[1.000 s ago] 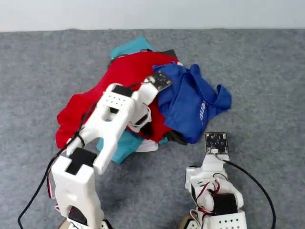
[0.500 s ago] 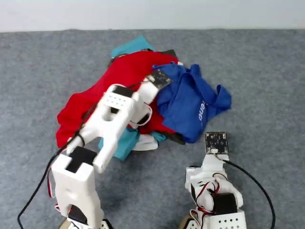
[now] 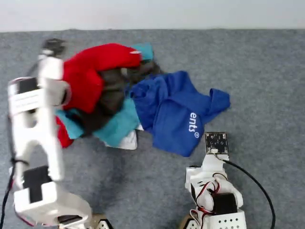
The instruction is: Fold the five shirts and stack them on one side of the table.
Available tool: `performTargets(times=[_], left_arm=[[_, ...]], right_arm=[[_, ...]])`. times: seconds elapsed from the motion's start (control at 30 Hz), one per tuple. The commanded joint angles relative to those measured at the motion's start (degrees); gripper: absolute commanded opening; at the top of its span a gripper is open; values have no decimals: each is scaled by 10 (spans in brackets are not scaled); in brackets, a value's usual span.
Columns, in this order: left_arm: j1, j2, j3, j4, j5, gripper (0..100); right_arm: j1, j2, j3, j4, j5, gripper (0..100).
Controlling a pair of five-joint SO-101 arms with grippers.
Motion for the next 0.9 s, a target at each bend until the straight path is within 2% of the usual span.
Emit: performTargets(times=[0.0, 0.2, 0.43, 0.6, 0.7, 0.8, 0.87], left_arm=[[-109, -62, -20, -2, -30, 11], [-254, -90, -20, -50, -75, 12], [-353, -97, -20, -116, -109, 12], [-369, -97, -20, -123, -109, 14], [-365, -99, -23, -92, -112, 28], [-367, -127, -31, -40, -150, 143], [-369, -158, -33, -15, -145, 232]], right_arm=[[-3, -5, 9, 1, -5, 9], [-3, -5, 9, 1, -5, 9], [-3, -5, 9, 1, -5, 9], [-3, -5, 9, 1, -5, 9], [-3, -5, 9, 1, -5, 9], [-3, -5, 9, 1, -5, 9], [-3, -5, 9, 1, -5, 9]])
